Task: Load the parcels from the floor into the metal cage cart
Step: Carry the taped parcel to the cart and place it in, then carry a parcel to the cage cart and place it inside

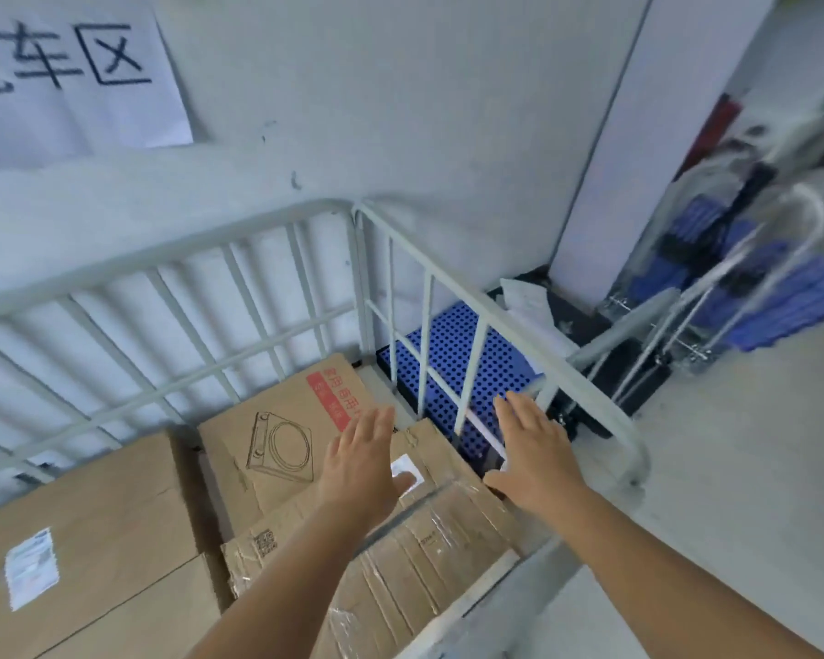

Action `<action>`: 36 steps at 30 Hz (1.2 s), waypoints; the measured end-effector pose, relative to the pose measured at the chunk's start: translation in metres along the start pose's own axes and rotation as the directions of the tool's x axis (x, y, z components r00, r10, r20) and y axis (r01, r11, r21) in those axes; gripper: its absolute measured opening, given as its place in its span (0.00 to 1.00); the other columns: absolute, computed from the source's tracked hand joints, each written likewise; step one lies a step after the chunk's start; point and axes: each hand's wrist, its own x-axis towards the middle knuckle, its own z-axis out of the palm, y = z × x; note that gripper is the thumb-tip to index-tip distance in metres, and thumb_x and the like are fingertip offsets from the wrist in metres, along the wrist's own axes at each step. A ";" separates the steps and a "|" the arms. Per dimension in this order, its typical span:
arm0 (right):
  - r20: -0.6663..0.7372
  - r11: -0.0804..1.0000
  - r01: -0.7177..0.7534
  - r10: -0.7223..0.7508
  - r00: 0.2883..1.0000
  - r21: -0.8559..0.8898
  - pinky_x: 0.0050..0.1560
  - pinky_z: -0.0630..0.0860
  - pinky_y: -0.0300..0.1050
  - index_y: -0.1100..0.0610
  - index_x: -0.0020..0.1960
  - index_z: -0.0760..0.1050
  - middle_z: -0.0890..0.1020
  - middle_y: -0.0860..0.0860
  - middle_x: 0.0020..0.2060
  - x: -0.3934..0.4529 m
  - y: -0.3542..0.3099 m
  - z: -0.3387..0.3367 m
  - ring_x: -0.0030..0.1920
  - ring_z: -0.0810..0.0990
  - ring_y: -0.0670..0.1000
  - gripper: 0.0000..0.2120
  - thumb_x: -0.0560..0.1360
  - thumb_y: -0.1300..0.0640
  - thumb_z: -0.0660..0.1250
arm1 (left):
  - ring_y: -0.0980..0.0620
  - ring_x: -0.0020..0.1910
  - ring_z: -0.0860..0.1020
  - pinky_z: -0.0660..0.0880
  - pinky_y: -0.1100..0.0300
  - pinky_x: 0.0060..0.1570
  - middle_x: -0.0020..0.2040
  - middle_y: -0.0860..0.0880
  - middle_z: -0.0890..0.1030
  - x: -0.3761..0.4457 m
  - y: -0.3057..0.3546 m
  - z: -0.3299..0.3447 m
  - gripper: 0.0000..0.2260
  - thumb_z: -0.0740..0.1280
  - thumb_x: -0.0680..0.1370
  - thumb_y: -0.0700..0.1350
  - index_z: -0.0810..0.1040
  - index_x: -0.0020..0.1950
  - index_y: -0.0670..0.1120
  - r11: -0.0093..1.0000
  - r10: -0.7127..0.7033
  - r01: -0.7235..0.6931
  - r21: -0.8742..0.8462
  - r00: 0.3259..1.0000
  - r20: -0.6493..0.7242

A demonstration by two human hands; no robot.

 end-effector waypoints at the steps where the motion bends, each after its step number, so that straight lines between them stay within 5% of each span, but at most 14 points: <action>1: -0.028 0.999 -0.032 0.032 0.999 0.016 0.76 0.48 0.54 0.52 0.80 0.39 0.42 0.51 0.79 -0.012 0.006 -0.008 0.79 0.42 0.54 0.45 0.77 0.46 0.67 | 0.49 0.78 0.50 0.49 0.51 0.76 0.80 0.51 0.49 -0.002 0.013 -0.006 0.40 0.66 0.77 0.56 0.43 0.80 0.50 0.999 0.047 -0.047 0.006 0.999 0.004; 9: -0.193 0.954 -0.260 0.286 0.939 0.147 0.77 0.47 0.53 0.52 0.80 0.40 0.44 0.49 0.79 -0.117 0.070 -0.046 0.79 0.44 0.53 0.44 0.77 0.46 0.65 | 0.50 0.78 0.50 0.49 0.52 0.76 0.80 0.51 0.51 -0.022 0.125 -0.023 0.38 0.64 0.78 0.57 0.44 0.80 0.51 0.917 0.393 -0.394 0.059 0.919 0.032; 19: -0.203 0.769 -0.573 0.632 0.748 0.283 0.77 0.45 0.53 0.52 0.80 0.38 0.42 0.50 0.79 -0.278 0.153 -0.017 0.79 0.42 0.53 0.44 0.77 0.45 0.65 | 0.48 0.78 0.52 0.52 0.51 0.76 0.79 0.50 0.52 -0.091 0.262 0.017 0.37 0.62 0.79 0.58 0.44 0.80 0.50 0.692 0.685 -0.709 0.137 0.705 0.184; 29: -0.068 0.486 -0.803 0.866 0.495 0.345 0.77 0.43 0.53 0.54 0.79 0.35 0.39 0.51 0.79 -0.464 0.166 0.041 0.79 0.39 0.54 0.45 0.78 0.45 0.64 | 0.49 0.77 0.55 0.55 0.53 0.74 0.79 0.49 0.54 -0.224 0.339 0.087 0.36 0.60 0.79 0.59 0.45 0.80 0.49 0.394 0.835 -0.908 0.142 0.418 0.357; 36: -0.028 0.233 -0.888 0.970 0.242 0.396 0.77 0.46 0.53 0.53 0.80 0.38 0.43 0.51 0.79 -0.570 0.157 0.082 0.79 0.43 0.54 0.44 0.78 0.45 0.65 | 0.50 0.75 0.59 0.58 0.56 0.72 0.78 0.49 0.58 -0.305 0.389 0.122 0.34 0.60 0.80 0.58 0.47 0.79 0.48 0.152 0.895 -0.988 0.033 0.152 0.420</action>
